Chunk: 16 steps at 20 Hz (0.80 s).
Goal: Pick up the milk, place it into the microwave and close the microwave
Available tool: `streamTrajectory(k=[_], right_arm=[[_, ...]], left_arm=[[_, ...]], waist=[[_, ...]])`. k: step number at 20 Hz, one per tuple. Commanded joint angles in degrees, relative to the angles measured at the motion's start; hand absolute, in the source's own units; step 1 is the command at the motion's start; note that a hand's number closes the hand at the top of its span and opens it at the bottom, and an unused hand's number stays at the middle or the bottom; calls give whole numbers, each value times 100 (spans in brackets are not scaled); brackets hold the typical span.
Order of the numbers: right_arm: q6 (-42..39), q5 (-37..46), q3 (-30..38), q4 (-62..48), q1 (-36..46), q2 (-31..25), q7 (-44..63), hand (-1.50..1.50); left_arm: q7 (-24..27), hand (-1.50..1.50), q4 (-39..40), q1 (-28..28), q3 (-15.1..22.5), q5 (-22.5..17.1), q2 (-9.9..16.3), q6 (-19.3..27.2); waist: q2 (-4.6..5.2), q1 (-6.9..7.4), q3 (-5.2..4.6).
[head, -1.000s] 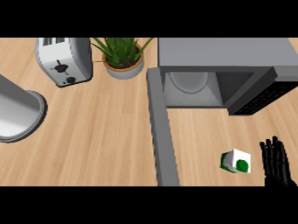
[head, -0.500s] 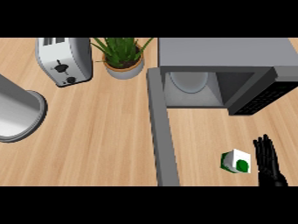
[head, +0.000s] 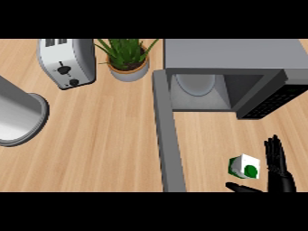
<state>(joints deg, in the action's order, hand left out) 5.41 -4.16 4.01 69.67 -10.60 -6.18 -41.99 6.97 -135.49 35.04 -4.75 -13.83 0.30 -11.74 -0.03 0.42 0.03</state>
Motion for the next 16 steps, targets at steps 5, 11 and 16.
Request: streamTrajectory(k=[5,11,16], right_arm=[[357,161,622,-1802,901,-256,-538,-150],[-1017,-56,504,-2830,1358,-407,-1125,-150],[-2739,-9,-78,-2714,807,-595,-1750,-150]], left_arm=[[-153,-150,-126,-89,0,52,-28,72],[-267,-150,-174,2,21,-170,-29,-22],[-121,-150,86,-74,-156,-133,24,-56]], waist=[[5,5,1],[11,46,7],[1,-1,6]])
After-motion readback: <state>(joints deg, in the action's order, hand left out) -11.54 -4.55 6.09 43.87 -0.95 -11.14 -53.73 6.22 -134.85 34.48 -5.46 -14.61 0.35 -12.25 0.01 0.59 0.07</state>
